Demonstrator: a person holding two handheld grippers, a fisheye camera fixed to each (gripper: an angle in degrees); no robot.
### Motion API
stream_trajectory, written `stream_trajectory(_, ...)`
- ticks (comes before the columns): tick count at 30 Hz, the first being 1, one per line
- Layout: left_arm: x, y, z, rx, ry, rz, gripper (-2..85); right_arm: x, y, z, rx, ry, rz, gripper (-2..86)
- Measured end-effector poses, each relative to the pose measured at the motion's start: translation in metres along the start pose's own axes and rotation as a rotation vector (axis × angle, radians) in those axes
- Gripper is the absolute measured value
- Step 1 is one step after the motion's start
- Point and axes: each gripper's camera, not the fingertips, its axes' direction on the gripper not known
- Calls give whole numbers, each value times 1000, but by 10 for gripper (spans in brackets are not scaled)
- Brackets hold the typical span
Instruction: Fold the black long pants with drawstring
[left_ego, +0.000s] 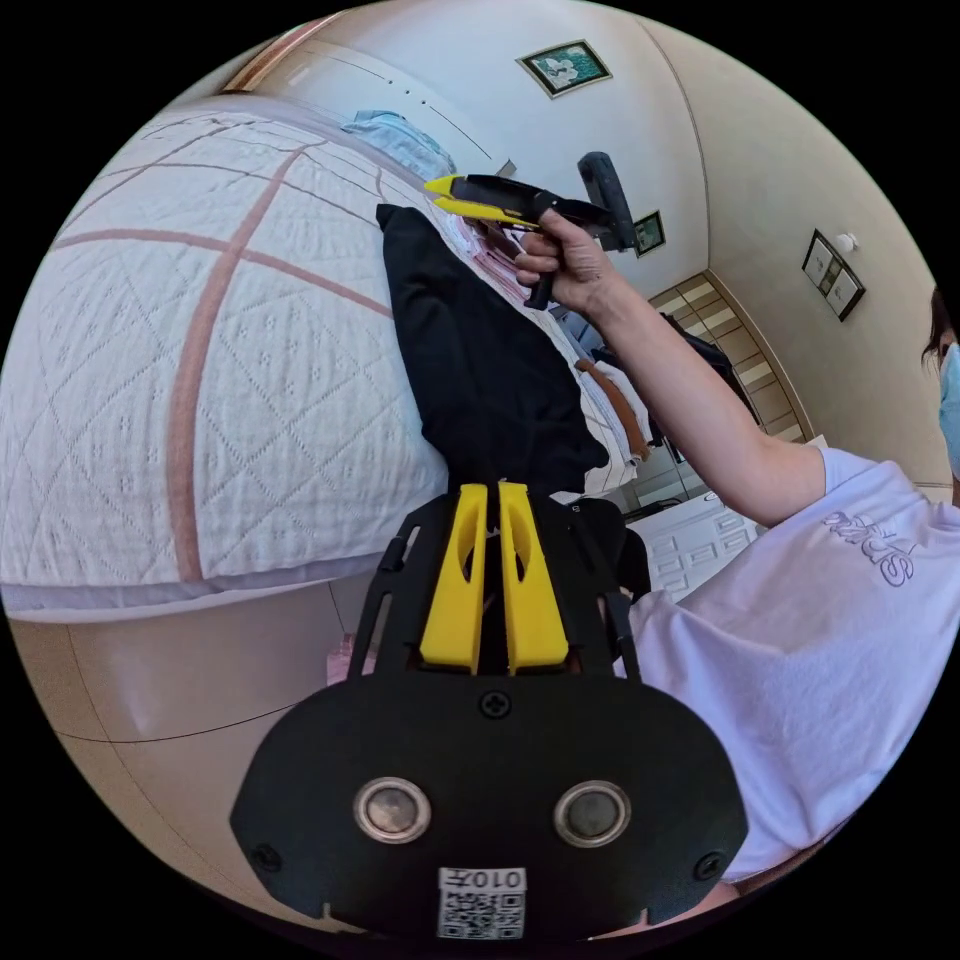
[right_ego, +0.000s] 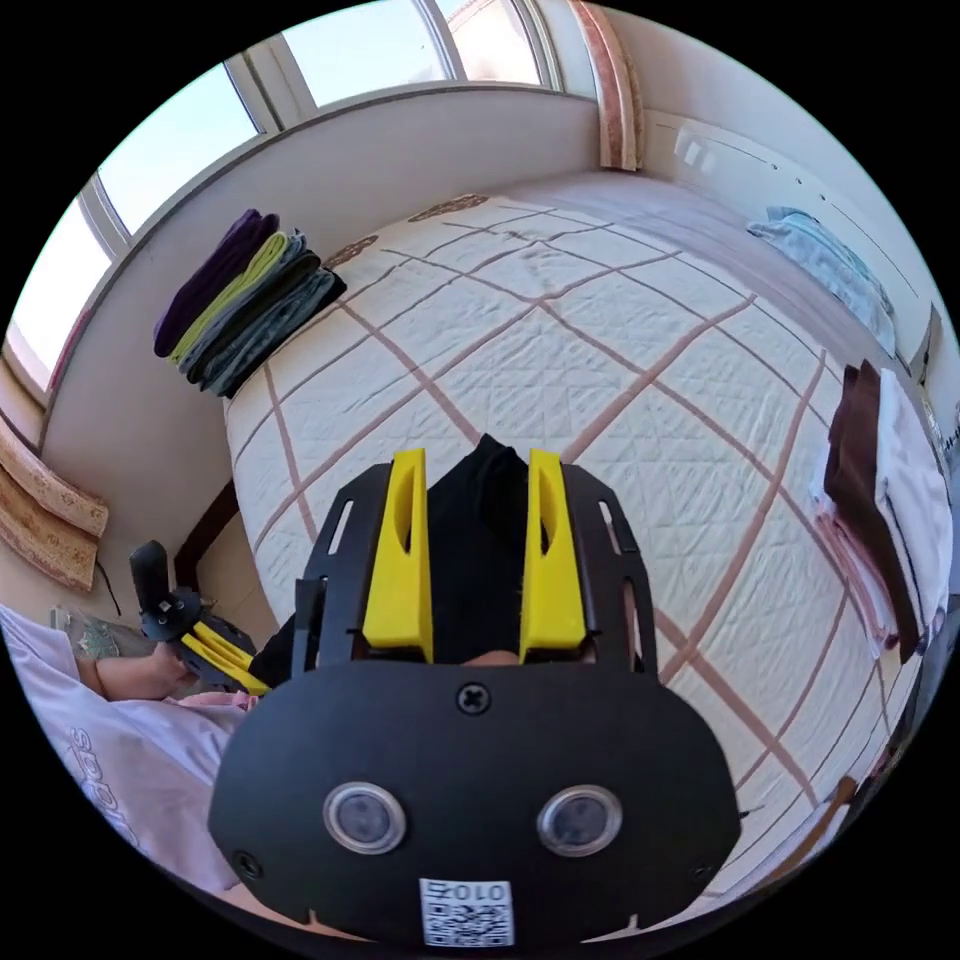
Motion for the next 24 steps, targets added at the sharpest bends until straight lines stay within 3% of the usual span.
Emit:
stream_trajectory(4,9,6,11,-51,-43,49,3,-6,-22,46,-220,-80,-22,56)
stream_trajectory(7,2,21,17,-51,-30,-13,2,-15,-4,-16,81,41,52,46)
stream_trajectory(9,-12,30,17,36,10,-77,2,-21,7,-32,182,78,46,45)
stream_trajectory(12,-36,33,34,54,-85,-145,6,-26,-7,4,1,129,-24,50)
stream_trajectory(17,-60,50,53,31,-52,-194,18,-3,5,-49,200,-24,126,95)
stream_trajectory(22,-42,83,45,-17,-194,-72,26,-11,94,-156,260,69,89,109)
stream_trajectory(24,-14,84,49,-39,-266,107,26,-13,145,-171,238,119,151,114)
